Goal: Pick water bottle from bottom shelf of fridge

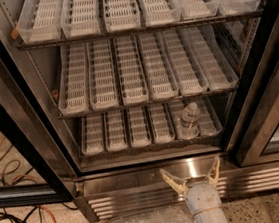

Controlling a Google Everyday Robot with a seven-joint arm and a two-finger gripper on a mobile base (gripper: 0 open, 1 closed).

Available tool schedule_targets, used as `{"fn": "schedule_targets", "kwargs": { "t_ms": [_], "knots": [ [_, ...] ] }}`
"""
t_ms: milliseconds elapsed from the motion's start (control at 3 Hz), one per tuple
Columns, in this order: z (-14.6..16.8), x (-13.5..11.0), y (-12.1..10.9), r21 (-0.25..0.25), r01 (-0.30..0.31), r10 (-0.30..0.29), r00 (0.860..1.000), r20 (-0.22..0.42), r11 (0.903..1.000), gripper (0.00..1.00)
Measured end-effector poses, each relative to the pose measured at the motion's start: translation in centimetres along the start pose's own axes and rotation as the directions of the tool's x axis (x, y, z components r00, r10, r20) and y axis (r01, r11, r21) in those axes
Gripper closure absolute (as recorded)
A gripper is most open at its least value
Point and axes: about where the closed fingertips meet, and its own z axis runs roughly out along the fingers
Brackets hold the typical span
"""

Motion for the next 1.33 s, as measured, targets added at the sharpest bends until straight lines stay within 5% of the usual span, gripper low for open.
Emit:
{"fn": "schedule_targets", "kwargs": {
  "t_ms": [667, 1333],
  "knots": [
    [0.1, 0.4, -1.9, -0.046, 0.035, -0.035, 0.999, 0.002, 0.9983, 0.0],
    [0.7, 1.7, -3.7, -0.03, -0.005, 0.005, 1.0, -0.014, 0.9995, 0.0]
  ]
}}
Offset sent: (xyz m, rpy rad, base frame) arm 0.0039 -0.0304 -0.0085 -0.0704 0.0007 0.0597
